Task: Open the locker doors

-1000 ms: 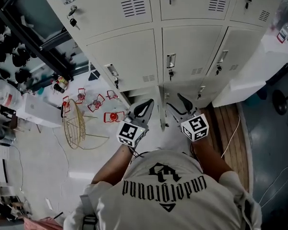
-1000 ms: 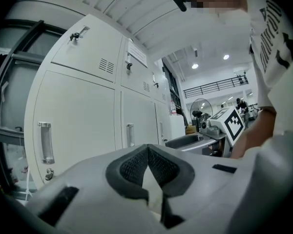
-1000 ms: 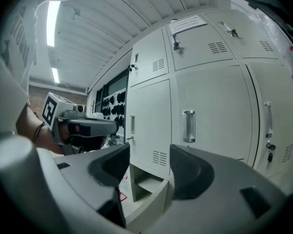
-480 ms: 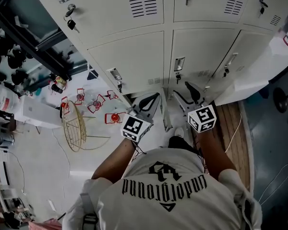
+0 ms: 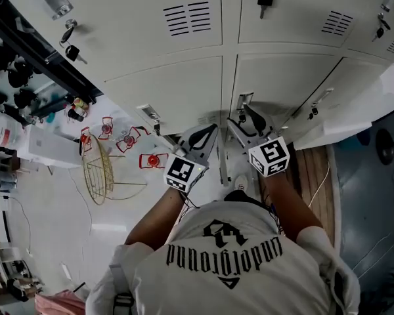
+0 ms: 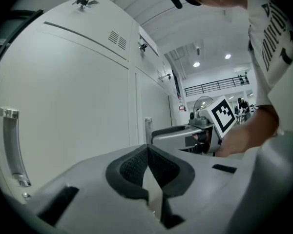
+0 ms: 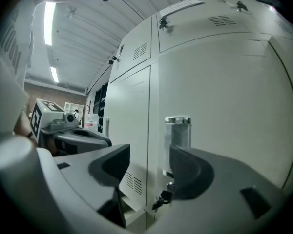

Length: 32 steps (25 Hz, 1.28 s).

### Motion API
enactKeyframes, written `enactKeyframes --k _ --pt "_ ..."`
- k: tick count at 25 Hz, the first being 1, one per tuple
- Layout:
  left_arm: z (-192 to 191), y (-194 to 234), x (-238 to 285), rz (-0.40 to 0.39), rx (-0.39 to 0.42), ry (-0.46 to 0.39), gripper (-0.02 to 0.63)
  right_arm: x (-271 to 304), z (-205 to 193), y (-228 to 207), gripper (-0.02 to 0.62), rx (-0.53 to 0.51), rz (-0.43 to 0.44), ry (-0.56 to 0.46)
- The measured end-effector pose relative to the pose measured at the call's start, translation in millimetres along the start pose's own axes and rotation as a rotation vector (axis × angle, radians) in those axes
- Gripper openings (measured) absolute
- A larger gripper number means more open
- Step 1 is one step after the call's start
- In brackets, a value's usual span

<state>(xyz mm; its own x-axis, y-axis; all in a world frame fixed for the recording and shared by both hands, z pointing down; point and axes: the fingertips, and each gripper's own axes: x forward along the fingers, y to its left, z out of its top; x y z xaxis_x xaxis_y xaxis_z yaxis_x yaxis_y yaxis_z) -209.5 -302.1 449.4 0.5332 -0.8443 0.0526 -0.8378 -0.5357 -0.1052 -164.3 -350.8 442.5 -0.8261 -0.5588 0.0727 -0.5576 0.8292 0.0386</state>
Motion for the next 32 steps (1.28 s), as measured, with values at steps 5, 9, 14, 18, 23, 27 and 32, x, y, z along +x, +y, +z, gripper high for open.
enactKeyframes --k 5,9,14,18,23,27,32 --pt "-5 14 13 0.031 -0.010 0.010 0.008 20 0 -10 0.259 0.013 0.031 0.002" --pt "-10 22 19 0.048 -0.021 0.014 0.006 33 -1 -13 0.270 0.031 0.049 0.000" --pt "-11 28 24 0.057 -0.022 0.013 0.008 35 0 -16 0.254 0.041 0.027 -0.019" --pt "-15 32 25 0.066 -0.039 0.010 0.008 36 -1 -16 0.250 0.039 0.021 -0.027" --pt "-14 30 22 0.059 -0.041 0.004 0.008 35 -2 -12 0.272 0.026 0.026 -0.017" --pt "-10 21 16 0.040 -0.035 -0.005 0.008 25 -3 -6 0.273 0.023 0.003 -0.016" --pt "-6 6 4 0.008 -0.022 -0.011 0.008 2 -4 5 0.259 0.019 -0.039 -0.018"
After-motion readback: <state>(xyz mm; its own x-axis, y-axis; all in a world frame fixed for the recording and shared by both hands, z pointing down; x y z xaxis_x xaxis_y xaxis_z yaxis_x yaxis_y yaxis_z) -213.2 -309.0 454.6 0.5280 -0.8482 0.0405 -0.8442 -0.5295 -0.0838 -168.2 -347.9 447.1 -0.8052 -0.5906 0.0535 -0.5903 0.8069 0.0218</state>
